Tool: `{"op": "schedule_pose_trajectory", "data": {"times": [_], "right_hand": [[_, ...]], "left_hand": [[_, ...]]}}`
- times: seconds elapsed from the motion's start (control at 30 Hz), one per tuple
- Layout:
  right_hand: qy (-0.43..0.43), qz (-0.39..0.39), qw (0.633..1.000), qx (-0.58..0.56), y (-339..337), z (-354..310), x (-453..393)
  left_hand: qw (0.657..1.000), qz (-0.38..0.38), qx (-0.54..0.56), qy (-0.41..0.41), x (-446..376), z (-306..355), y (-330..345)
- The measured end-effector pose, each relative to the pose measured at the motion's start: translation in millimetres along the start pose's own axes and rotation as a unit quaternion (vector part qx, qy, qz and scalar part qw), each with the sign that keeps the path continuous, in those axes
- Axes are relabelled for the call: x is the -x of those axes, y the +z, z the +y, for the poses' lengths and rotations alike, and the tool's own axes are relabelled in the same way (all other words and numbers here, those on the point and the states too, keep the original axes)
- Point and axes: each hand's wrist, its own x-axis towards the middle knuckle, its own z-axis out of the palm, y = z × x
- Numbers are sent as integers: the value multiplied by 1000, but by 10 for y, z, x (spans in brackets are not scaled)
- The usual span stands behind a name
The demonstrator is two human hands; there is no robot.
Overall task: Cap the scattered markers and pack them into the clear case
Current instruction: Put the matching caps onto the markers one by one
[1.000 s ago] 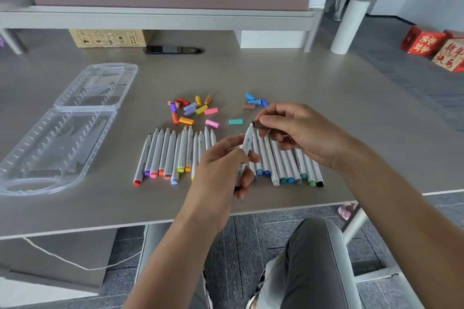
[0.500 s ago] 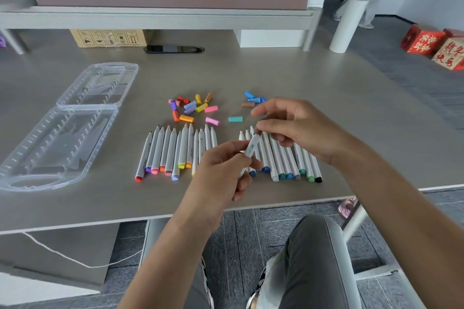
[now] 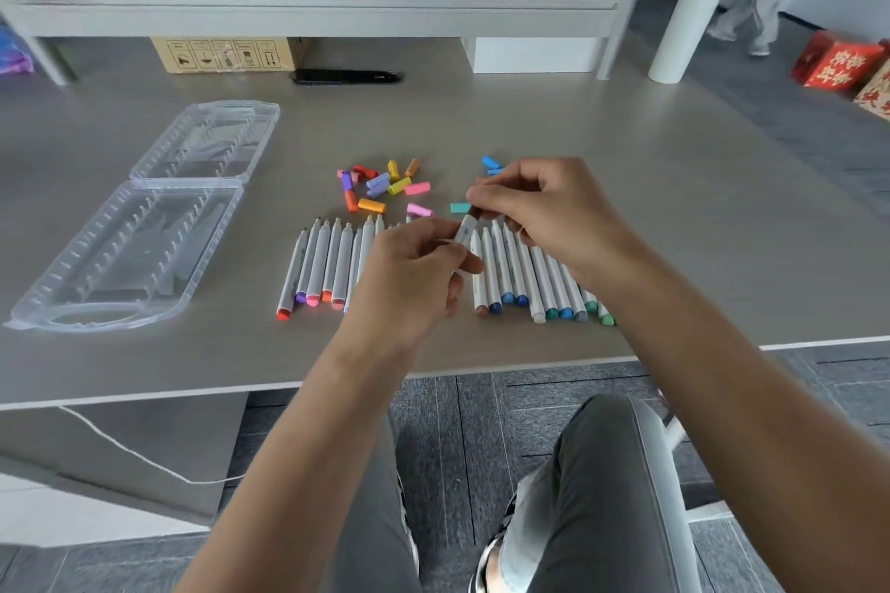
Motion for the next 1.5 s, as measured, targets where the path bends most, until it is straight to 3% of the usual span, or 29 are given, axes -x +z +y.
{"op": "schedule_pose_trajectory", "data": {"times": [0.23,0.3,0.4,0.53,0.7,0.77,0.9,1.03,1.2,1.37,1.43,1.5], "right_hand": [[21,-2,996,82,15,12,-95],[17,2,988,153,16,70,-148],[0,-13,954,298,83,138,-152],[15,-20,887,461,241,118,-118],[5,-12,835,550,428,41,-164],[13,-15,843,538,446,19,-174],[39,11,907,419,254,-4,-186],[50,41,943,327,-44,10,-132],[59,72,949,303,-297,129,-90],[61,66,961,263,-424,198,-49],[65,63,967,240,-441,200,-51],[74,54,976,196,-449,202,-58]], "left_hand": [[998,22,52,-30,34,-13,-16],[996,50,74,-20,35,-18,-52],[994,80,75,8,65,-25,-142],[993,101,-28,60,136,-53,-276],[984,105,-112,91,89,-100,-362],[982,105,-130,87,22,-136,-378],[975,91,-181,90,-133,-148,-320],[944,78,-293,128,-262,-107,-59],[865,71,-482,120,-358,-160,218],[811,83,-564,129,-353,-144,293],[810,94,-560,148,-345,-121,302],[853,99,-482,174,-324,-84,325]]}}
